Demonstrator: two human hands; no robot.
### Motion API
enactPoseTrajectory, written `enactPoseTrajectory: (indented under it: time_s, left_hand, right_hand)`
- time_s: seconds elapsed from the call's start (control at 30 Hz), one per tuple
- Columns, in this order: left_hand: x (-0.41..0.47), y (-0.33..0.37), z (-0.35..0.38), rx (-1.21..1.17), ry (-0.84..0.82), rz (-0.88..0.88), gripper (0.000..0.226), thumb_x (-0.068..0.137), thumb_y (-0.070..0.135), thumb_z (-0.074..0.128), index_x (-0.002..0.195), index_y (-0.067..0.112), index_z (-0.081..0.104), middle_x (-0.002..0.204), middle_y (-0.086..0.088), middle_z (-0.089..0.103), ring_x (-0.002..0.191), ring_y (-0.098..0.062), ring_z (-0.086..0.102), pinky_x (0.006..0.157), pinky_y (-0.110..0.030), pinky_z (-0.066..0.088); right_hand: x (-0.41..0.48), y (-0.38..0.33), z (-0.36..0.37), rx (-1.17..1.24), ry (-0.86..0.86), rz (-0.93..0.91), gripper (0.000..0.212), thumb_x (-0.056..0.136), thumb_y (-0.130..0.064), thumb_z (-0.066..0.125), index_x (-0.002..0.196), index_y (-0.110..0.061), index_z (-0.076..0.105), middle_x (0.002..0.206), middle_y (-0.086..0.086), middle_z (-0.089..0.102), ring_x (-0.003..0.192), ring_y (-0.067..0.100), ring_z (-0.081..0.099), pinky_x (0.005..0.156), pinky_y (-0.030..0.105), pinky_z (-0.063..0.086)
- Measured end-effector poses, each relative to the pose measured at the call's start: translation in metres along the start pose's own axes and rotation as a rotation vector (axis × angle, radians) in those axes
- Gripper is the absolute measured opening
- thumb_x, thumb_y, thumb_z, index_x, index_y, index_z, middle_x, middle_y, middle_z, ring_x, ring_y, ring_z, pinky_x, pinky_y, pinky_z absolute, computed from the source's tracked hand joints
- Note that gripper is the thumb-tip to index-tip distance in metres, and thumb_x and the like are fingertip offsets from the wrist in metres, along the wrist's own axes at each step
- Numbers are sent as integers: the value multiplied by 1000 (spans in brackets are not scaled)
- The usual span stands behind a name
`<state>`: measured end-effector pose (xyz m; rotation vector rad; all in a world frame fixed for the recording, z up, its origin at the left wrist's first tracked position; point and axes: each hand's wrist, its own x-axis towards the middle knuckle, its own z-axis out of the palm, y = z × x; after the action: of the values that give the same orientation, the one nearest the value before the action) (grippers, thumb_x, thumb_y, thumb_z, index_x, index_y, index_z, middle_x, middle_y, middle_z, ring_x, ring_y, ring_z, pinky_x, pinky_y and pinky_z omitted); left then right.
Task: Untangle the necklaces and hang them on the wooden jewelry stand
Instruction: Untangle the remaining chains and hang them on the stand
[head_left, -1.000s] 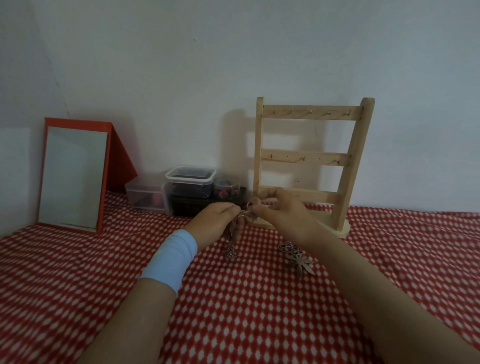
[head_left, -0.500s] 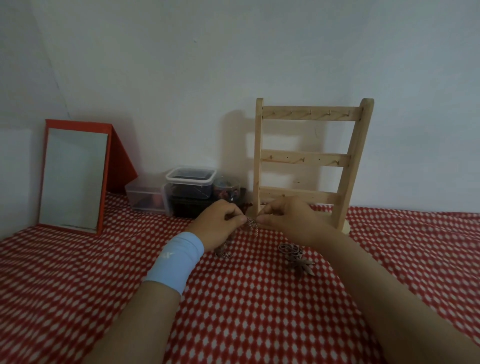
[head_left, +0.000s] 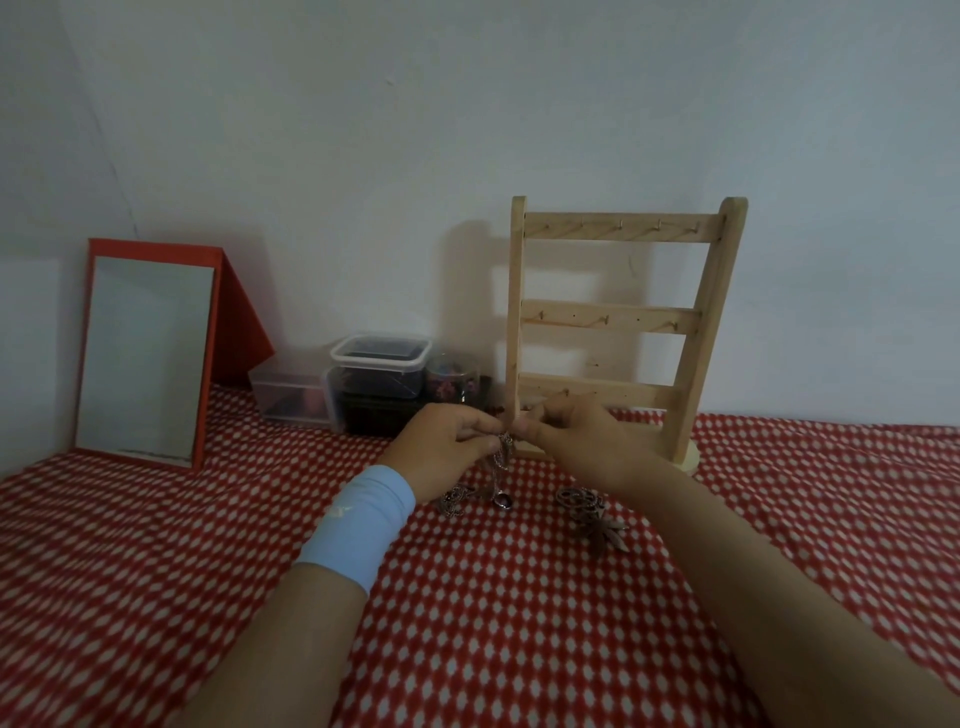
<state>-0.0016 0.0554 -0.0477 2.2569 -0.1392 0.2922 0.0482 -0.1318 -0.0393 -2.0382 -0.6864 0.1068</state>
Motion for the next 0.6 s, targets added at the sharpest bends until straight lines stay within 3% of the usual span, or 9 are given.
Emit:
enactPoseTrajectory:
  time_s: [0.1,0.2,0.33,0.47,0.6]
  left_hand:
    - [1,-2,0,28,10,8,20,96,16,60,109,19,74,102,6,74,94,-5,68,93,-27,53]
    - [3,-6,3,21,2,-27,15,97,18,58,103,20,71,95,6,73,86,-8,69,90,-33,55]
    - [4,-7,6,66,8,-38,14,98,22,55,105,20,67,103,4,68,97,-10,63,91,-29,51]
    - [3,-7,7,88,-3,-25,12,100,25,51,99,22,63,98,7,63,94,-9,59,80,-21,44]
    - [2,-5,5,8,4,-22,17,100,27,52,99,19,67,103,4,64,96,-9,58,81,-19,42]
  right_hand:
    - [-1,0,0,19,-34,0,9,93,-30,72,94,-22,76,92,-7,75,85,1,69,81,20,52]
    - [0,2,3,-7,5,11,6,90,-31,75,87,-26,78,88,-10,77,82,-1,70,79,19,53]
    - [2,6,9,63,40,50,12,88,-34,77,87,-23,81,88,-9,78,85,2,72,83,21,56]
    - [2,6,14,54,69,27,14,87,-35,77,90,-22,82,87,-11,78,81,-4,69,67,7,49]
    - [2,6,9,52,40,48,15,94,-32,70,87,-25,80,88,-9,78,87,5,71,86,26,56]
